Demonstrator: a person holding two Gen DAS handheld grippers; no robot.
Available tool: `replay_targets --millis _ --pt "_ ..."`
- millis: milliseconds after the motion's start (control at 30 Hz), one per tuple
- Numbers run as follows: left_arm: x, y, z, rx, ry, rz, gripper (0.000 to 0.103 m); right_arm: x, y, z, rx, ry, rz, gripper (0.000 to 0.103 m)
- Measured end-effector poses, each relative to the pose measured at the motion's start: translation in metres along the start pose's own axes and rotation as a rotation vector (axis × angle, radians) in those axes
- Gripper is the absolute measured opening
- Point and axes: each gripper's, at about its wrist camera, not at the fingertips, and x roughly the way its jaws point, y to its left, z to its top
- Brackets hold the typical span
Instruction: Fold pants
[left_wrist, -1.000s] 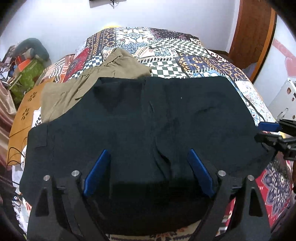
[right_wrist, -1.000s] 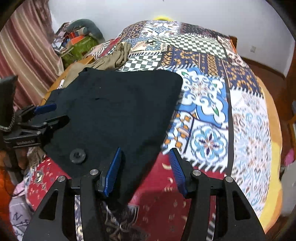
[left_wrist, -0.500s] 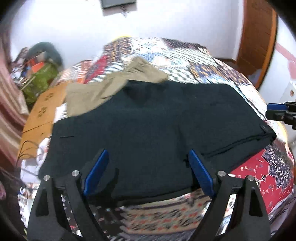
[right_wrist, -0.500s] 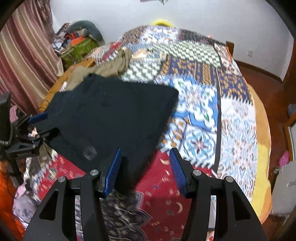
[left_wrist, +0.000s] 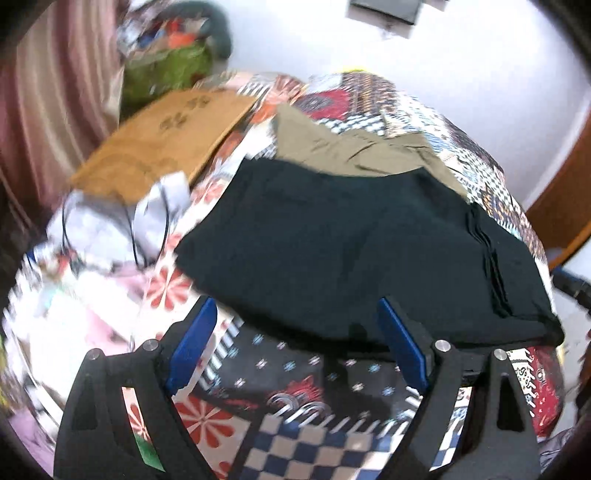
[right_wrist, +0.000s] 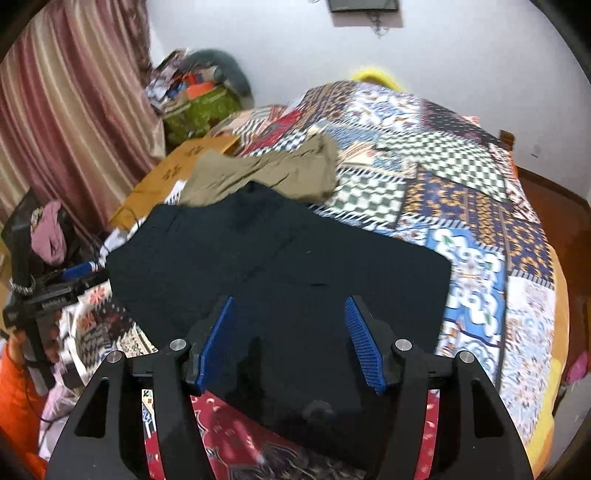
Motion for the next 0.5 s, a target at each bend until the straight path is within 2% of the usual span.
replay_targets --millis 133,300,500 --pt "0.011 0.024 -0.01 -0.116 0.048 -0.062 0.089 0.019 0.011 -0.005 -0.02 0.059 -0.002 0.058" --pt "0.03 0.034 -0.013 -0.21 0.098 -0.193 0.089 0.032 0.016 -0.014 -0.023 0.103 -0.021 0.058" --pt "0.046 0.038 -0.006 -0.276 0.116 -0.235 0.089 0.035 0.019 -0.015 -0.043 0.117 -0.035 0.058"
